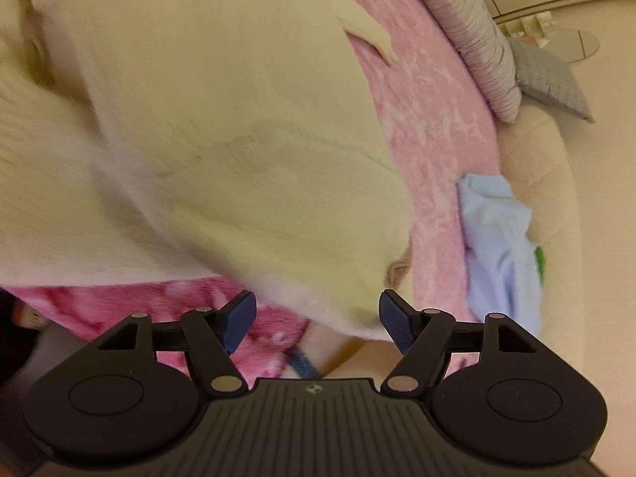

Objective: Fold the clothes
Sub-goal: 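Grasp the sweater with the right gripper while the left gripper grasps it, lifting it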

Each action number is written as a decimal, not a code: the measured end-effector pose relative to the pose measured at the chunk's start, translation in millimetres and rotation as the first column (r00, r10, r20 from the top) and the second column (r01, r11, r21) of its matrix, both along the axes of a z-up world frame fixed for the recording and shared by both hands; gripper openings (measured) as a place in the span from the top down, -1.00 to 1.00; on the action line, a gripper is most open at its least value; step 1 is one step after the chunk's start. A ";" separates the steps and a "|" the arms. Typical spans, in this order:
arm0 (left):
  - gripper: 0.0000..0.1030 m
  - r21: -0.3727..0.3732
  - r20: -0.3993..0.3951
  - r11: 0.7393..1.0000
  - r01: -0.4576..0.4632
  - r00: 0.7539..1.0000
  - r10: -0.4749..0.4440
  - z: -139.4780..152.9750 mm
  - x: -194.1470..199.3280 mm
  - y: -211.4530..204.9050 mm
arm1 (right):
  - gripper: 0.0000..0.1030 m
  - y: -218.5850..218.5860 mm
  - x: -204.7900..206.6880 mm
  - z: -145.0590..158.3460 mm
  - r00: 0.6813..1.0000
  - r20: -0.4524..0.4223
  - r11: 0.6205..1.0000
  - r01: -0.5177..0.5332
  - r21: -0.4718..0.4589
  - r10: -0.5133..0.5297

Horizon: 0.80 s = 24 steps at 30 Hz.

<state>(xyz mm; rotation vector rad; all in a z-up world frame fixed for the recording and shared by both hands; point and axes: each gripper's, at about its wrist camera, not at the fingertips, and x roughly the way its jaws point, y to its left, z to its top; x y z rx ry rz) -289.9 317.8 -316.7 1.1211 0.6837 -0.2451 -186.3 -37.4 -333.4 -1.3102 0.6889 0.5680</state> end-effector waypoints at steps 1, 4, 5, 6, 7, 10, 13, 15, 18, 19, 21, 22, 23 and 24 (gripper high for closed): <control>-0.26 0.000 0.002 0.999 0.033 0.999 -0.033 -3.1 2.4 1.3 | -0.34 -0.1 2.3 0.5 1.000 0.005 1.000 -0.002 0.006 0.002; -0.08 -0.032 -0.019 0.994 0.104 0.994 -0.104 -12.2 12.3 6.3 | -0.27 -0.5 9.3 2.0 1.000 0.021 1.000 -0.008 0.022 0.008; 0.29 -0.052 -0.040 0.992 0.115 0.992 -0.117 -14.7 15.3 8.5 | -0.15 -0.7 11.7 2.5 1.000 0.026 1.000 -0.010 0.028 0.010; 0.49 -0.077 -0.064 0.990 0.118 0.990 -0.123 -16.8 18.6 10.7 | 0.07 -0.8 14.0 3.0 0.999 0.031 0.999 -0.013 0.034 0.012; 0.57 -0.109 -0.084 0.988 0.112 0.989 -0.121 -17.6 21.4 13.2 | 0.61 -0.9 16.3 3.6 0.999 0.037 0.999 -0.015 0.039 0.013; 0.79 -0.231 -0.092 0.972 0.051 0.993 -0.074 -6.9 25.2 23.0 | 1.00 -1.3 23.3 5.1 0.998 0.053 0.998 -0.022 0.056 0.019; 0.83 -0.431 -0.099 0.899 -0.077 0.994 0.038 23.5 26.8 36.2 | 1.00 -2.4 40.7 33.8 0.994 0.098 0.988 0.029 0.150 -0.044; 0.85 -0.508 -0.089 0.852 -0.123 0.992 0.090 40.4 27.6 37.4 | 1.00 -3.3 55.4 60.9 0.985 0.132 0.969 0.075 0.236 -0.108; 0.87 -0.497 -0.049 0.859 -0.123 0.992 0.114 54.6 33.0 23.1 | 1.00 -4.9 77.5 101.3 0.964 0.168 0.921 0.136 0.364 -0.208; 0.87 -0.518 -0.040 0.844 -0.136 0.990 0.135 62.7 34.7 21.5 | 1.00 -7.9 87.4 112.5 0.958 0.155 0.901 0.162 0.403 -0.242; 0.87 -0.585 -0.016 0.792 -0.173 0.979 0.202 84.7 35.2 20.8 | 1.00 -14.1 102.6 136.7 0.948 0.136 0.856 0.189 0.482 -0.286; 0.87 -0.618 0.000 0.762 -0.191 0.970 0.243 97.4 32.7 20.9 | 1.00 -16.9 107.7 149.6 0.946 0.132 0.833 0.189 0.520 -0.297; 0.87 -0.648 0.014 0.733 -0.208 0.959 0.284 110.5 28.6 21.1 | 1.00 -17.2 107.1 163.9 0.949 0.143 0.822 0.161 0.546 -0.281; 0.87 -0.677 0.027 0.702 -0.223 0.945 0.326 123.5 24.6 21.3 | 1.00 -17.5 106.5 178.1 0.952 0.154 0.810 0.134 0.571 -0.266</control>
